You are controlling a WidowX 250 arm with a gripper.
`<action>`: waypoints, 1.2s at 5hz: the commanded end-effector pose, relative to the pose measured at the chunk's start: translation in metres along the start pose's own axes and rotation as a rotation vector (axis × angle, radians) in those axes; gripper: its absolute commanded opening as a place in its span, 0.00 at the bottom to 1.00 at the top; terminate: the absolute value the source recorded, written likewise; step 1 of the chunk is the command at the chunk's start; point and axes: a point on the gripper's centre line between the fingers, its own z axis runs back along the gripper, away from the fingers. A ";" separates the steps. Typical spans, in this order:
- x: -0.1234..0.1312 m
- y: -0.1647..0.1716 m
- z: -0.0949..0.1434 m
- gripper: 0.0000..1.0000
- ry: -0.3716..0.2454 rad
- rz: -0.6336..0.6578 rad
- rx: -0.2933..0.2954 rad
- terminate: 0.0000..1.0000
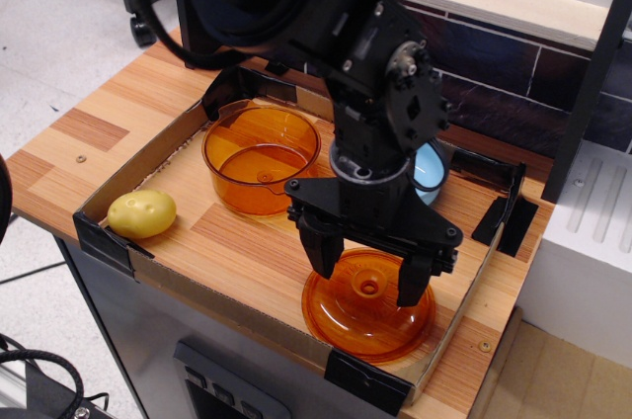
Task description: Put lid on pot
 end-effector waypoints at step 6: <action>0.018 0.009 0.024 0.00 0.012 0.058 -0.035 0.00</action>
